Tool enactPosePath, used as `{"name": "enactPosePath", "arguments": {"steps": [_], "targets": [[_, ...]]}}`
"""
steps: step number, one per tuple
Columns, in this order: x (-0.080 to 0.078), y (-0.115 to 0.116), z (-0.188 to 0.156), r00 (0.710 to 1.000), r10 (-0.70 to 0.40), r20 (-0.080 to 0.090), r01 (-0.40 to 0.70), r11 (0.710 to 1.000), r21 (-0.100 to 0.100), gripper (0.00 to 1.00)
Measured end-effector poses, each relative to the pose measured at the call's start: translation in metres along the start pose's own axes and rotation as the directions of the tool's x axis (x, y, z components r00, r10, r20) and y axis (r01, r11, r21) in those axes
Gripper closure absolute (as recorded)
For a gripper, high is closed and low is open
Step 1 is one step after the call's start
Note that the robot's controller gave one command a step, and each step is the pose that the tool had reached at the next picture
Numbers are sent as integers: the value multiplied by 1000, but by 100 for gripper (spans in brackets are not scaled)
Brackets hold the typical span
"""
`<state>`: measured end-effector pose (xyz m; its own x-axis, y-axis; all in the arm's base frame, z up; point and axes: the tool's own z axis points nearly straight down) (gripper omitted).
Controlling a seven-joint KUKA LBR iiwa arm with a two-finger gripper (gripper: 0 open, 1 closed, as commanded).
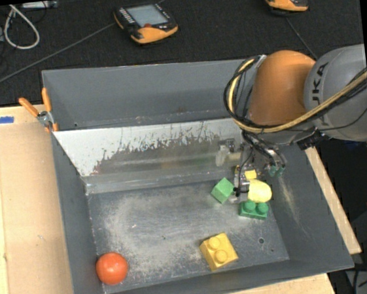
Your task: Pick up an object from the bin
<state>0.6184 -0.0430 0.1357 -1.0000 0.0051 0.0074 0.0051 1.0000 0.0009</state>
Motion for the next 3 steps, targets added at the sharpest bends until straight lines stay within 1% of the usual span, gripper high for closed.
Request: {"name": "enactPosePath", "arguments": {"steps": [1,2,3], "targets": [[-1,0,-5,1000,-1,7,1,1000,0,0],[-2,-2,67,984,178,-1,-178,984,-1,0],[3,-3,-6,986,163,17,-163,987,-3,0]]}}
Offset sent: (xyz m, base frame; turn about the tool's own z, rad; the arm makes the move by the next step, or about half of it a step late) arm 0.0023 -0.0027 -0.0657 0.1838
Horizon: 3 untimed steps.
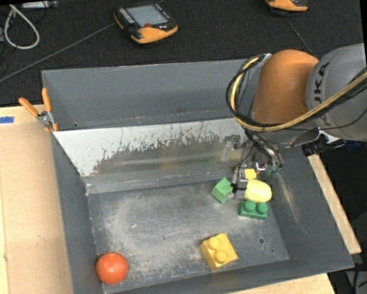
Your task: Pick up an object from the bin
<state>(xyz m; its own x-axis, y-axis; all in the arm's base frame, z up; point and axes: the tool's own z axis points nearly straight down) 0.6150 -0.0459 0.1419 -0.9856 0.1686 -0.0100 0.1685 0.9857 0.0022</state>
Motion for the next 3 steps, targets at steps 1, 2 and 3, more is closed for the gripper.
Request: {"name": "enactPosePath", "arguments": {"steps": [1,2,3], "targets": [[-2,-10,41,935,-354,-23,354,935,-7,0],[4,-1,74,990,-143,-7,143,990,-2,0],[-2,-1,71,692,-722,-8,722,692,-11,100]]}}
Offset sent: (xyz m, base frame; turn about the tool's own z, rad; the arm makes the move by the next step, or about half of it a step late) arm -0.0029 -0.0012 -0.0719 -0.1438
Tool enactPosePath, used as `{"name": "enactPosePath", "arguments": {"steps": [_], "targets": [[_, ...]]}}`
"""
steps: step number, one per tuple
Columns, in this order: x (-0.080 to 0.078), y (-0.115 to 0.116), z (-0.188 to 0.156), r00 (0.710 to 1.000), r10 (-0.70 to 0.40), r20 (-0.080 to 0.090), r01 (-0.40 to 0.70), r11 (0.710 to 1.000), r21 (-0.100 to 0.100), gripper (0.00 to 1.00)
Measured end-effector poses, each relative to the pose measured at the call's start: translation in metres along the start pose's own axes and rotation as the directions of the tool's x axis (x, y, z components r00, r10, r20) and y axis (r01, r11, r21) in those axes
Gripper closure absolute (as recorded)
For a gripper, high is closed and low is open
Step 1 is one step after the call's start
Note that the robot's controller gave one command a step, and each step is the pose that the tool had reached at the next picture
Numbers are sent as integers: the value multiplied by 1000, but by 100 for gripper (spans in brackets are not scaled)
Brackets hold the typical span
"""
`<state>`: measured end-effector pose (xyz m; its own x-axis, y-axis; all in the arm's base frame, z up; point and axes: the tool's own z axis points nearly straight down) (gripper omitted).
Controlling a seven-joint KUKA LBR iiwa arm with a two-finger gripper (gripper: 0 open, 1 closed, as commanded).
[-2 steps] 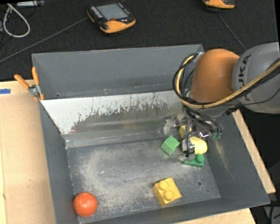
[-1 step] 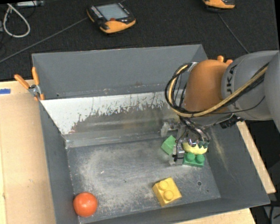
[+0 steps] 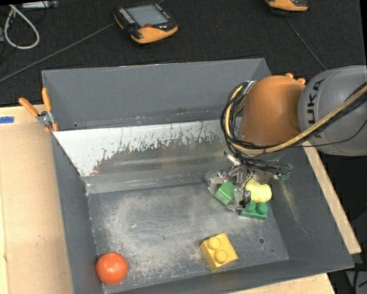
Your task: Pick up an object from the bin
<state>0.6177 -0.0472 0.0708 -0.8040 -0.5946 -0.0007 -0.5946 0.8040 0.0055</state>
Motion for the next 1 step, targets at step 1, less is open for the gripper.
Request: {"name": "enactPosePath", "arguments": {"steps": [1], "targets": [[0,0,0,1000,1,0,-1,1000,0,100]]}}
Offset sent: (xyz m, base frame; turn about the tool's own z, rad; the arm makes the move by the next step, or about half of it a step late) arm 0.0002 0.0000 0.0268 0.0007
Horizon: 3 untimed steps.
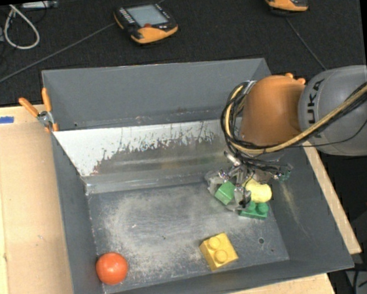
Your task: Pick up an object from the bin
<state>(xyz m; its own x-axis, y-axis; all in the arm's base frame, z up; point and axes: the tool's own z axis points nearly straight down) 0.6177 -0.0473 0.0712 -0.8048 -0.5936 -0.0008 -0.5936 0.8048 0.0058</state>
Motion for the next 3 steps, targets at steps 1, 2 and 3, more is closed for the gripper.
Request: {"name": "enactPosePath", "arguments": {"steps": [1,2,3], "targets": [[0,1,-12,1000,1,-2,-1,1000,-2,100],[0,3,-46,1000,2,-4,-2,1000,-5,100],[-1,3,-65,1000,4,0,-4,1000,-4,100]]}}
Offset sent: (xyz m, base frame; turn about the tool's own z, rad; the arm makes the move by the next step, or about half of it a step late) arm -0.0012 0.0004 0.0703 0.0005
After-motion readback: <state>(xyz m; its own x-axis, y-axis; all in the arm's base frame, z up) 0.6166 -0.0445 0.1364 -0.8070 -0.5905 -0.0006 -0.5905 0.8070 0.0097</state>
